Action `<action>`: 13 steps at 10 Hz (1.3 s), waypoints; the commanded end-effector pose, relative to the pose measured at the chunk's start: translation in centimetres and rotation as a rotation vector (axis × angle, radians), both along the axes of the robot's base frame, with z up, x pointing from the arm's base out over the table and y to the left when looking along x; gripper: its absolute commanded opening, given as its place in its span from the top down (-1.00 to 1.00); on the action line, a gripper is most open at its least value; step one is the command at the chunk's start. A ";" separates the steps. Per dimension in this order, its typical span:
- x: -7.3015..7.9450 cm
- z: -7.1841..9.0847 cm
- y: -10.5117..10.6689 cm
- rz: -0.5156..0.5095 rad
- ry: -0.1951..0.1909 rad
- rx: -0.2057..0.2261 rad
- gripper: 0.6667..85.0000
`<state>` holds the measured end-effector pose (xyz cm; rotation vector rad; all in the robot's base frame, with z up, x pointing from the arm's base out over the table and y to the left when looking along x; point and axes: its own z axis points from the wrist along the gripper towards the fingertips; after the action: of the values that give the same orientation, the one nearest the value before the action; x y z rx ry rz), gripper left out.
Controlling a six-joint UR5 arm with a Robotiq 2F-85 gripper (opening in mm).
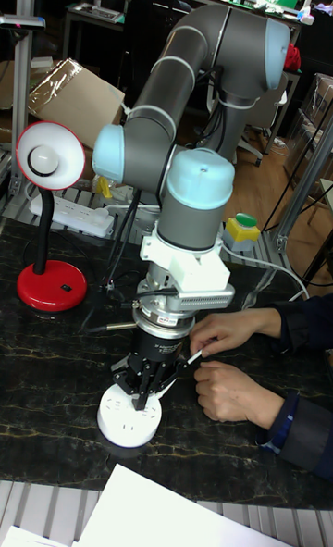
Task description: Plug in the power cord of the desk lamp, turn on the socket, and light up the desk lamp
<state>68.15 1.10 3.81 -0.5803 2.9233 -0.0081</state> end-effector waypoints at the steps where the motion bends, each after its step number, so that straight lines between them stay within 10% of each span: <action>1: 0.3 -0.4 0.1 0.005 -0.008 0.013 0.97; 13: -1.0 0.5 -1.3 0.065 0.009 0.050 0.97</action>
<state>67.83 0.42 3.37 -0.6427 2.9041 0.0417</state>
